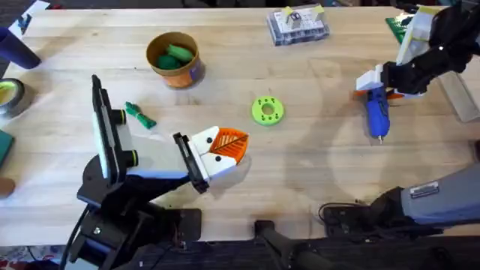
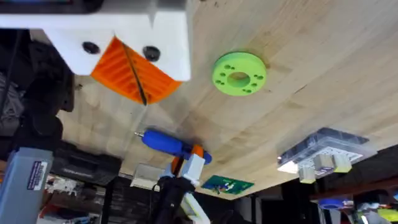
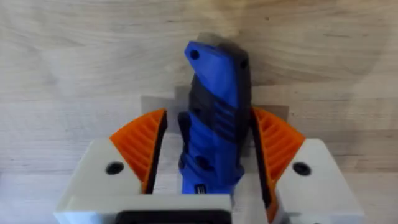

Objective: Pick up the gripper from the table and insert it into the empty holder that is missing its gripper. Then pick up a screw, insert it into the mounting hole, and use the screwdriver to tighten it. Finally, clean up the table by picking up the vegetable and placing it into the bucket.

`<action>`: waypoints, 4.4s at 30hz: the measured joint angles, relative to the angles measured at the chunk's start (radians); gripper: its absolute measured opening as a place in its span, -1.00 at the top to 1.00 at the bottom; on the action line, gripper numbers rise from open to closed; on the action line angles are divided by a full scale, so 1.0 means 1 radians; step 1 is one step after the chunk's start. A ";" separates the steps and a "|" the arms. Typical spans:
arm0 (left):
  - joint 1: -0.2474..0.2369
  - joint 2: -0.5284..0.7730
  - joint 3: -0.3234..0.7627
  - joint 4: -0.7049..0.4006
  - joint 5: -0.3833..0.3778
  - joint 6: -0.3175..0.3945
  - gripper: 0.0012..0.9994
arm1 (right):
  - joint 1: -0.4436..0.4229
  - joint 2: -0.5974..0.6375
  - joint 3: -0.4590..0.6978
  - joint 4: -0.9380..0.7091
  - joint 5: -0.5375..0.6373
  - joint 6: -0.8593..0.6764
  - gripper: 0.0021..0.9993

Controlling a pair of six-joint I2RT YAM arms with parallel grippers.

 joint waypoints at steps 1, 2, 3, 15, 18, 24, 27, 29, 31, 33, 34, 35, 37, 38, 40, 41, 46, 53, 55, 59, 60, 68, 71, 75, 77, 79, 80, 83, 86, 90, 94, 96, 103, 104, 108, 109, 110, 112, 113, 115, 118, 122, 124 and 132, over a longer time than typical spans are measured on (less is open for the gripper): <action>0.000 0.000 0.000 0.000 0.000 0.000 0.98 | 0.002 0.000 0.000 0.000 0.007 -0.001 -0.53; 0.000 0.000 0.000 0.000 0.000 0.000 0.98 | 0.004 0.000 0.000 0.003 0.016 -0.002 -0.43; 0.000 0.000 0.000 0.000 0.000 0.000 0.98 | 0.005 0.001 0.000 0.005 0.022 -0.001 -0.31; 0.000 0.000 0.000 0.000 0.000 0.000 0.98 | 0.005 0.005 0.001 0.007 0.034 0.022 0.95; 0.000 0.000 0.000 0.000 0.000 0.000 0.98 | 0.005 0.003 0.003 0.000 0.034 0.033 0.95; 0.000 0.000 0.000 0.000 0.000 0.000 0.98 | 0.005 -0.113 0.005 -0.002 0.034 0.052 0.95; 0.000 0.000 0.000 0.000 0.000 0.000 0.98 | 0.005 -0.241 0.009 0.032 0.034 0.057 0.95; 0.000 0.000 0.000 0.000 0.000 0.000 0.98 | 0.006 -0.323 0.013 0.056 0.034 0.058 0.95; 0.000 0.000 0.000 0.000 0.000 0.000 0.98 | 0.009 -0.391 0.016 0.078 0.035 0.061 0.95; 0.000 0.000 0.000 0.000 0.000 0.000 0.98 | 0.018 -0.446 0.016 0.095 0.035 0.064 0.95; 0.000 0.000 0.000 0.000 0.000 0.000 0.98 | 0.025 -0.470 0.014 0.104 0.035 0.067 0.95; 0.000 0.000 0.000 0.000 0.000 0.000 0.98 | 0.034 -0.493 0.011 0.119 0.035 0.070 0.95; 0.000 0.000 0.000 0.000 0.000 0.000 0.98 | 0.061 -0.547 -0.013 0.183 0.029 0.076 0.95; 0.000 0.000 0.000 0.000 0.000 0.000 0.98 | 0.073 -0.571 -0.026 0.209 0.022 0.077 0.95; 0.000 0.000 0.000 0.000 0.000 0.000 0.98 | 0.100 -0.621 -0.059 0.265 -0.001 0.080 0.95; 0.000 0.000 0.000 0.000 0.000 0.000 0.98 | 0.114 -0.646 -0.082 0.297 -0.017 0.080 0.95; 0.000 0.000 0.000 0.000 0.000 0.000 0.98 | 0.212 -0.768 -0.213 0.462 -0.085 0.109 0.95; 0.000 0.000 0.000 0.000 0.000 0.000 0.98 | 0.407 -0.873 -0.332 0.686 -0.113 0.164 0.95; 0.000 0.000 0.000 0.000 0.000 0.000 0.98 | 0.475 -0.896 -0.348 0.739 -0.119 0.167 0.95; 0.000 0.000 0.000 0.000 0.000 0.000 0.98 | 0.614 -0.919 -0.359 0.815 -0.126 0.177 0.95; 0.000 0.000 0.000 0.000 0.000 0.000 0.98 | 0.649 -0.921 -0.359 0.829 -0.128 0.178 0.95; 0.000 0.000 0.000 0.000 0.000 0.000 0.98 | 0.816 -0.920 -0.390 1.015 -0.147 0.176 0.95; 0.000 0.000 0.000 0.000 0.000 0.000 0.98 | 0.859 -0.921 -0.442 1.162 -0.163 0.176 0.95; 0.000 0.000 0.000 0.000 0.000 0.000 0.98 | 0.917 -0.921 -0.519 1.306 -0.177 0.177 0.95; 0.000 0.000 0.000 0.000 0.000 0.000 0.98 | 0.941 -0.921 -0.539 1.333 -0.188 0.177 0.95; 0.000 0.000 0.000 0.000 0.000 0.000 0.98 | 0.963 -0.921 -0.545 1.342 -0.203 0.177 0.95; 0.000 0.000 0.000 0.000 0.000 0.000 0.98 | 0.974 -0.920 -0.545 1.346 -0.209 0.177 0.95; 0.000 0.000 0.000 0.000 0.000 0.000 0.98 | 1.012 -0.920 -0.545 1.367 -0.220 0.177 0.95; 0.000 0.000 0.000 0.000 0.000 0.000 0.98 | 1.056 -0.917 -0.545 1.406 -0.225 0.177 0.95; 0.000 0.000 0.000 0.000 0.000 0.000 0.98 | 1.117 -0.881 -0.545 1.472 -0.232 0.179 0.95; 0.000 0.000 0.000 0.000 0.000 0.000 0.98 | 1.171 -0.806 -0.546 1.535 -0.235 0.194 0.95; 0.000 0.000 0.000 0.000 0.000 0.000 0.98 | 1.193 -0.771 -0.546 1.557 -0.237 0.210 0.95; 0.000 0.000 0.000 0.000 0.000 0.000 0.98 | 1.221 -0.724 -0.546 1.570 -0.242 0.275 0.95; 0.000 0.000 0.000 0.000 0.000 0.000 0.98 | 1.221 -0.724 -0.546 1.572 -0.242 0.283 0.95; 0.000 0.000 0.000 0.000 0.000 0.000 0.98 | 1.221 -0.724 -0.546 1.577 -0.243 0.323 0.95; 0.000 0.000 0.000 0.000 0.000 0.000 0.98 | 1.221 -0.724 -0.546 1.577 -0.243 0.335 0.95; 0.000 0.000 0.000 0.000 0.000 0.000 0.98 | 1.221 -0.724 -0.546 1.576 -0.243 0.344 0.95; 0.000 0.000 0.000 0.000 0.000 0.000 0.98 | 1.221 -0.724 -0.546 1.576 -0.243 0.359 0.95; 0.000 0.000 0.000 0.000 0.000 0.000 0.98 | 1.221 -0.724 -0.546 1.576 -0.243 0.364 0.95; 0.000 0.000 0.000 0.000 0.000 0.000 0.98 | 1.221 -0.724 -0.546 1.576 -0.243 0.372 0.95; 0.000 0.000 0.000 0.000 0.000 0.000 0.98 | 1.221 -0.724 -0.546 1.575 -0.243 0.390 0.95; 0.000 0.000 0.000 0.000 0.000 0.000 0.98 | 1.221 -0.724 -0.546 1.544 -0.243 0.413 0.95; 0.000 0.000 0.000 0.000 0.000 0.000 0.98 | 1.221 -0.724 -0.547 1.528 -0.243 0.418 0.95; 0.000 0.000 0.000 0.000 0.000 0.000 0.98 | 1.221 -0.724 -0.547 1.528 -0.243 0.423 0.95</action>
